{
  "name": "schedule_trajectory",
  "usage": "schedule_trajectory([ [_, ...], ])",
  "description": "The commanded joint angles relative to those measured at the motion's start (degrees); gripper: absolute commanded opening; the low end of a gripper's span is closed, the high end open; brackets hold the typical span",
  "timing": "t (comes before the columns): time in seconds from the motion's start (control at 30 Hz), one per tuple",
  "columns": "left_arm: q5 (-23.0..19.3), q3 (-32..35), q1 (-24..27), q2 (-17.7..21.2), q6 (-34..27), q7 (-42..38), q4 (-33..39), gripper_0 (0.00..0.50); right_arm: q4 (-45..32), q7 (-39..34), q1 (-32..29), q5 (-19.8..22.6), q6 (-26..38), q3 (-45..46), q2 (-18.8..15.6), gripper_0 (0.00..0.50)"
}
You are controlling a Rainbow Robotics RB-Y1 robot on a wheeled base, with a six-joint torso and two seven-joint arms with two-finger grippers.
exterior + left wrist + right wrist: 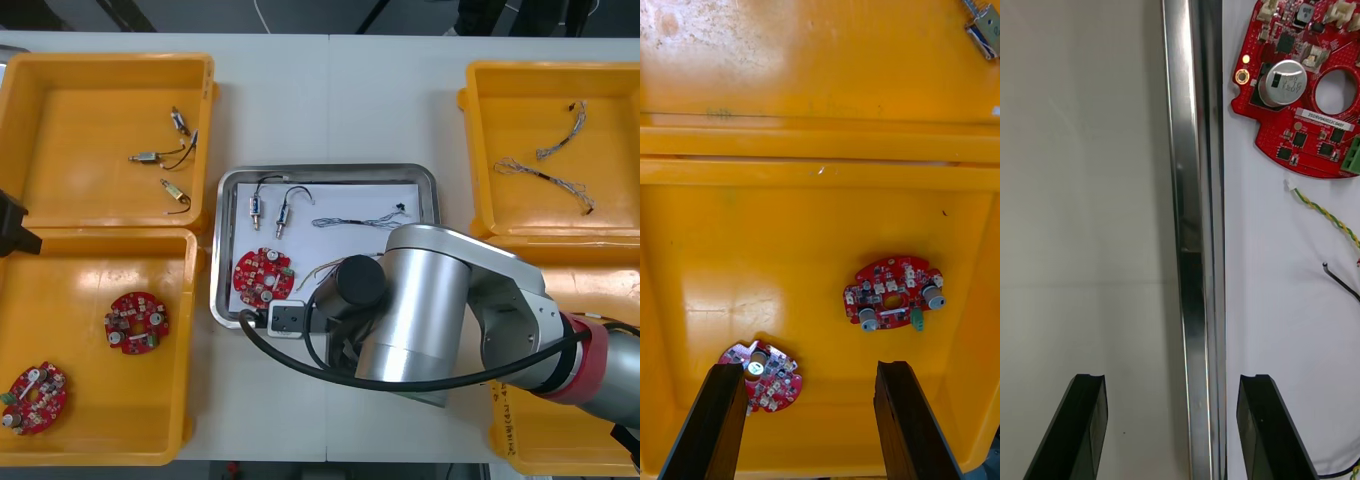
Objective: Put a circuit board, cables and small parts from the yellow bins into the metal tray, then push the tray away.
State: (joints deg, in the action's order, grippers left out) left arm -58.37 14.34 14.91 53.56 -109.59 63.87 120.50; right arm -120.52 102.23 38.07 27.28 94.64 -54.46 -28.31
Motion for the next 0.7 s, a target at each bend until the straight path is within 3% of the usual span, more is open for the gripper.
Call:
schedule_trajectory([
  [0.03,-0.4,2.4,-2.2,1.3,-0.4,3.5,2.5,0.500,1.7,0.7,2.8,-0.9,-1.9,-2.1,2.0,0.500],
  [0.57,1.8,2.4,-4.0,-1.0,-0.4,3.9,4.0,0.500,8.2,-0.8,4.3,-2.3,-7.8,-7.2,2.0,0.500],
  [0.7,2.9,2.4,-4.0,-1.6,-0.4,4.3,4.0,0.500,8.2,-1.2,4.3,-4.8,-8.0,-8.7,2.0,0.500],
])
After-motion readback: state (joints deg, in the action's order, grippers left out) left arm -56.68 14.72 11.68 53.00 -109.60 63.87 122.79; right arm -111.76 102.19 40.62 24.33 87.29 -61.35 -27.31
